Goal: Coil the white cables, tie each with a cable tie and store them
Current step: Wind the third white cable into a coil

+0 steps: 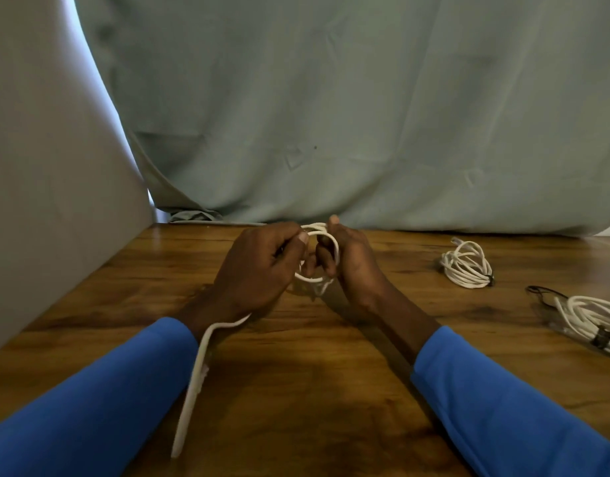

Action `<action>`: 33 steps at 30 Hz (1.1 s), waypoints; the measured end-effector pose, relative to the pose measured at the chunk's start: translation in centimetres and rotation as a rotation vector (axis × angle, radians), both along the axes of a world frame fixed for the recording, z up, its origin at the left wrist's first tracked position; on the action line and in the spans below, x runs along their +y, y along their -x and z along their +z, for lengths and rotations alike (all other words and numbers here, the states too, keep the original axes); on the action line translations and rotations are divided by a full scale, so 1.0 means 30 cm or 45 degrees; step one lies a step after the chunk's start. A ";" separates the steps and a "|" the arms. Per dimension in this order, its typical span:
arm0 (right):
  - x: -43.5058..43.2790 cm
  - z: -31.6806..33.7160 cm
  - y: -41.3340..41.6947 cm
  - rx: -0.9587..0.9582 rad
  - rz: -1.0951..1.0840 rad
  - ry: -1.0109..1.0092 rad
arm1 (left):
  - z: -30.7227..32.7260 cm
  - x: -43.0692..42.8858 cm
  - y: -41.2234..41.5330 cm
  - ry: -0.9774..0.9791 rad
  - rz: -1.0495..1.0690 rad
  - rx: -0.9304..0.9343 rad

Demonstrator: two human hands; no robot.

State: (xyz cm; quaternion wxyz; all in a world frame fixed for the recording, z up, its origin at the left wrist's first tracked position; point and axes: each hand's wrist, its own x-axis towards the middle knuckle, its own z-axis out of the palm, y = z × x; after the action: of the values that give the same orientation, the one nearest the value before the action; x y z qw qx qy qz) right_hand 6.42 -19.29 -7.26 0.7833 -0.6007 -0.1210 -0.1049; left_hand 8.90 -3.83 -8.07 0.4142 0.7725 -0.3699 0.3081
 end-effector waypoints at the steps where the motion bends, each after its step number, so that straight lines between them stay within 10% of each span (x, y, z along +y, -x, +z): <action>1: 0.005 0.005 0.001 0.036 0.031 -0.071 | -0.004 0.001 -0.009 0.000 0.056 -0.014; 6: -0.020 0.011 -0.014 0.138 0.182 -0.070 | -0.007 0.005 -0.029 0.102 0.204 -0.031; 12: -0.024 -0.003 -0.011 0.353 0.287 -0.277 | -0.031 -0.020 0.000 0.319 -0.300 0.635; 17: -0.032 0.017 0.003 0.408 0.279 -0.558 | -0.036 -0.068 0.003 0.155 -0.155 0.414; 26: -0.039 -0.026 -0.032 0.392 0.044 -0.546 | -0.092 -0.151 0.022 0.370 -0.326 0.890; 33: -0.004 0.003 -0.006 0.333 0.055 -0.155 | -0.050 -0.090 0.038 0.283 -0.030 0.355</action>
State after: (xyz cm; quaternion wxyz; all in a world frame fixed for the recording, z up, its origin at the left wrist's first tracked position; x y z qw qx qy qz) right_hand 6.59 -19.40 -7.18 0.8296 -0.5577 -0.0240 -0.0159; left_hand 7.77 -6.54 -9.59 0.5479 0.7528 -0.2816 0.2319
